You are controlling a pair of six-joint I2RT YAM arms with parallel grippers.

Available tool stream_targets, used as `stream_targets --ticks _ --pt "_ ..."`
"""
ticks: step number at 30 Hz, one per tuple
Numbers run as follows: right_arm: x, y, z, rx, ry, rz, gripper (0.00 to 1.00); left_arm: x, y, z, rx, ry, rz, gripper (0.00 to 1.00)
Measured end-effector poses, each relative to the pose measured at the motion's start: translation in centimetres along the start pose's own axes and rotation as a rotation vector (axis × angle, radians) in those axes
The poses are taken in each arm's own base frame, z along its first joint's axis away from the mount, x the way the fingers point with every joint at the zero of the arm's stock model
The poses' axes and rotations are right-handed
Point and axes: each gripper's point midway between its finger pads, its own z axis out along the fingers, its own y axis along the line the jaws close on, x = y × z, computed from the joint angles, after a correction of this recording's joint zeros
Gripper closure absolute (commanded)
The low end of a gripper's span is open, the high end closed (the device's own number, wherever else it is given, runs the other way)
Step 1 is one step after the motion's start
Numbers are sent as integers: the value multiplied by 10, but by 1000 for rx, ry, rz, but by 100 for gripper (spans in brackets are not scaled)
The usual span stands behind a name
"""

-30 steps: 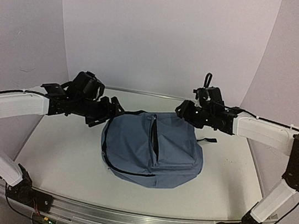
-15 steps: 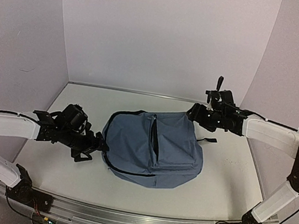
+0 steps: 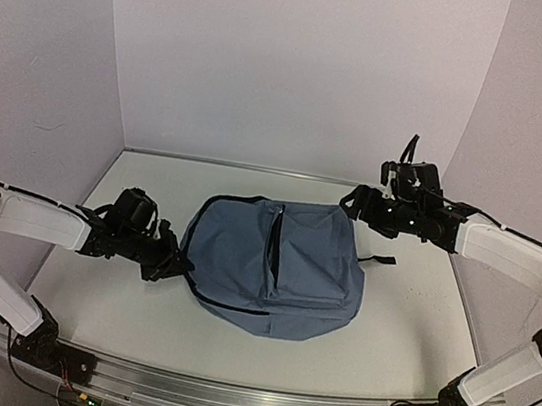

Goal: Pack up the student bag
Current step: Zip the student bag at the center of the board.

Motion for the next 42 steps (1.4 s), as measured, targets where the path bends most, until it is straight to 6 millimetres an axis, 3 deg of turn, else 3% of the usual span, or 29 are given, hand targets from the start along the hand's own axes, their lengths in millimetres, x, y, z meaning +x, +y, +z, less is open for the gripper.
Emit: stream_targets --ticks 6,9,10,13,16,18,20,24,28,35,38,42 --pt "15 12 -6 -87 56 -45 21 -100 -24 -21 21 -86 69 98" --pt "25 12 -5 -97 87 -62 18 -150 -28 -20 13 -114 119 88" --pt "26 12 -5 -100 92 -68 18 -164 -27 -19 5 -119 132 83" --pt "26 15 -5 -113 96 -84 21 -202 -26 -17 -28 -152 183 49" --pt "23 24 0 -141 107 -113 30 -225 -32 -27 -52 -203 238 33" --pt "17 33 9 -165 118 -136 34 -228 -35 -34 -69 -231 248 29" --pt "12 44 24 -196 134 -168 36 -222 -37 -42 -78 -248 265 27" --pt "10 64 51 -254 164 -233 41 -189 -44 -64 -71 -252 288 25" --pt "11 79 79 -295 199 -275 42 -148 -75 -73 -13 -238 351 21" --pt "27 82 123 -311 278 -155 41 -48 -133 -46 128 -120 477 19" --pt "29 82 132 -308 289 -34 40 -25 -147 -37 190 -106 486 19" --pt "18 90 135 -346 249 149 44 -9 -170 -25 273 -103 497 20"
